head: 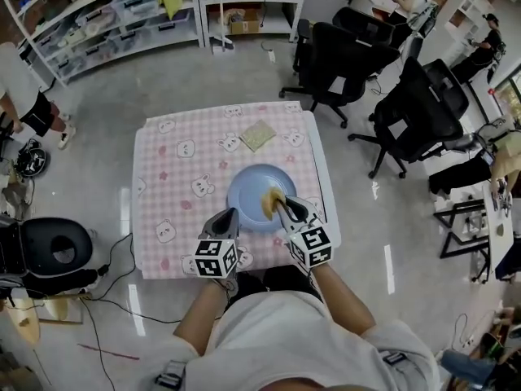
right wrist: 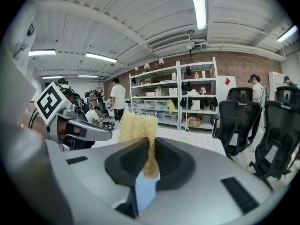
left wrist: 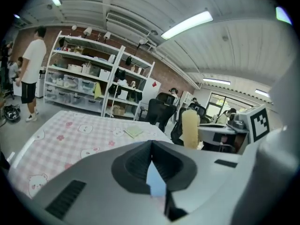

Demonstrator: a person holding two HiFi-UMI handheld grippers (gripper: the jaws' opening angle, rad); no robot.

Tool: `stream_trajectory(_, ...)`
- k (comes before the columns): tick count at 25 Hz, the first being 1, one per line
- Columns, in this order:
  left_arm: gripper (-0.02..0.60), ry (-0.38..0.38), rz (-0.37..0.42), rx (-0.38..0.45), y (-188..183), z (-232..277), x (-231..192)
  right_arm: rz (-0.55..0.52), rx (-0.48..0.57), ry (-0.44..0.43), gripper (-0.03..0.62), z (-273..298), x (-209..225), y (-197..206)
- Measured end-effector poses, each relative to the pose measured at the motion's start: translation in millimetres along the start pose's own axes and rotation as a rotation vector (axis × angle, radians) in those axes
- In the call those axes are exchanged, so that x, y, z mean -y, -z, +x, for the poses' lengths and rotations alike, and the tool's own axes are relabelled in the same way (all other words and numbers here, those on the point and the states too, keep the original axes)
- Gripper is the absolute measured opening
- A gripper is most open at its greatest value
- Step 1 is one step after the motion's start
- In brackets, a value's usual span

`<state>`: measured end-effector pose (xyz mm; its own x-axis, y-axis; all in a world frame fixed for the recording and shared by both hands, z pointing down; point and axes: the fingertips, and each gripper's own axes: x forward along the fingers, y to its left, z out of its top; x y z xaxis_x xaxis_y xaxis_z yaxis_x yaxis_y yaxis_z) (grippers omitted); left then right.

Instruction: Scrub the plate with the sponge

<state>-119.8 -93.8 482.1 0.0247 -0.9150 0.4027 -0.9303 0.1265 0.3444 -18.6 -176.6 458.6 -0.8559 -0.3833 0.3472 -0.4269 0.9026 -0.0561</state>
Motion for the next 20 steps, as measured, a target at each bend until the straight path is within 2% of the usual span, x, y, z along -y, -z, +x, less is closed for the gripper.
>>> stream_trajectory(4,0.011,-0.014,0.052,0.119,-55,-15,11,-0.026,0.099,0.024,0.043,-15,10,-46)
stream_trajectory(9,0.011,-0.04,0.11,0.254,-112,-28,31,-0.055,0.176,0.025,0.043,-26,19,-94)
stream_trajectory(14,0.011,-0.047,0.12,0.318,-139,-28,46,-0.104,0.253,0.037,0.043,-39,35,-132)
stream_trajectory(20,0.011,-0.07,0.21,0.382,-169,-34,67,-0.132,0.335,0.082,0.043,-58,61,-163)
